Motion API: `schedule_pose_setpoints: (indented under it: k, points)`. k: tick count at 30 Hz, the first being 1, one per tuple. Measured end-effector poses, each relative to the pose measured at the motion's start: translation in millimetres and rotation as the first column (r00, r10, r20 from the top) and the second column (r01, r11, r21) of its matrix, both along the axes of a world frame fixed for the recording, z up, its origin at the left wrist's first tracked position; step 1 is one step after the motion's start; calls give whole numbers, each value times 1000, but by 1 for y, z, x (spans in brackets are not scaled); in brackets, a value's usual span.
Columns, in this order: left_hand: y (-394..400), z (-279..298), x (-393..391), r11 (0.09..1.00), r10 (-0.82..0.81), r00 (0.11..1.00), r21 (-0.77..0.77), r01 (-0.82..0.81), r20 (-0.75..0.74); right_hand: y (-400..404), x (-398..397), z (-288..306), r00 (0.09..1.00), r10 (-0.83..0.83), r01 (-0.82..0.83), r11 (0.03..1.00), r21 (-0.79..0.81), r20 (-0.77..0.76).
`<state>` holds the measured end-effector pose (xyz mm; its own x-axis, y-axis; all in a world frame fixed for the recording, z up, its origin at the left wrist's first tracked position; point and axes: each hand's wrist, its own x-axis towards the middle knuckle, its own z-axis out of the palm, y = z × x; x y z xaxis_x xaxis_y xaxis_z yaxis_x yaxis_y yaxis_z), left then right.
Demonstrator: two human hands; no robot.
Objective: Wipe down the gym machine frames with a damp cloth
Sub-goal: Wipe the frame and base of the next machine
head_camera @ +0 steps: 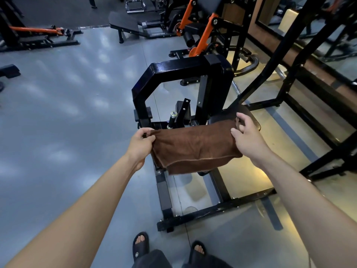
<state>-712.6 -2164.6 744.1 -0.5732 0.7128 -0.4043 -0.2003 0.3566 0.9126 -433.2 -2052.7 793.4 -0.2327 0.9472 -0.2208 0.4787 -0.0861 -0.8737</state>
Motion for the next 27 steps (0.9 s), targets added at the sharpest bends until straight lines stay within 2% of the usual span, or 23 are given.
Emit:
schedule_pose_setpoints:
  k: [3, 6, 10, 13, 16, 18, 21, 23, 24, 25, 27]
  points:
    - [-6, -7, 10, 1000, 5, 1000, -8, -6, -19, -8, 1, 2, 985, -42, 21, 992, -123, -166]
    - [-12, -13, 20, 1000, 29, 998, 12, -28, -52, -17, 3, 13, 930, -49, -22, 982, -189, -364]
    - [-16, -27, 33, 992, 12, 999, -127, -17, -39, -22, -1, 27, 932, 31, -93, 983, -156, -360]
    - [-20, -19, 51, 960, -135, 990, -251, 121, -39, -26, -2, 38, 919, 187, -253, 955, -154, -348]
    - [-12, 5, 68, 941, -325, 945, -103, 321, -24, -30, 2, 49, 898, 380, -419, 892, -166, -224]
    - [-4, 24, 78, 864, -504, 864, 7, 504, -5, -30, 5, 52, 874, 456, -483, 856, -187, -169]
    - [6, 39, 95, 701, -713, 699, -36, 713, -51, -25, 18, 59, 886, 420, -457, 864, -214, -197]
    - [9, 39, 102, 666, -746, 663, -85, 741, -72, -17, 30, 63, 924, 340, -375, 896, -238, -175]
    - [10, 38, 105, 678, -735, 674, -104, 728, -74, -12, 38, 63, 942, 322, -336, 911, -238, -96]
    - [10, 40, 108, 691, -722, 687, -111, 714, -78, -8, 46, 61, 942, 333, -316, 924, -215, 47]
    - [9, 47, 115, 698, -716, 694, -106, 708, -75, 0, 64, 54, 856, 370, -329, 929, -171, 361]
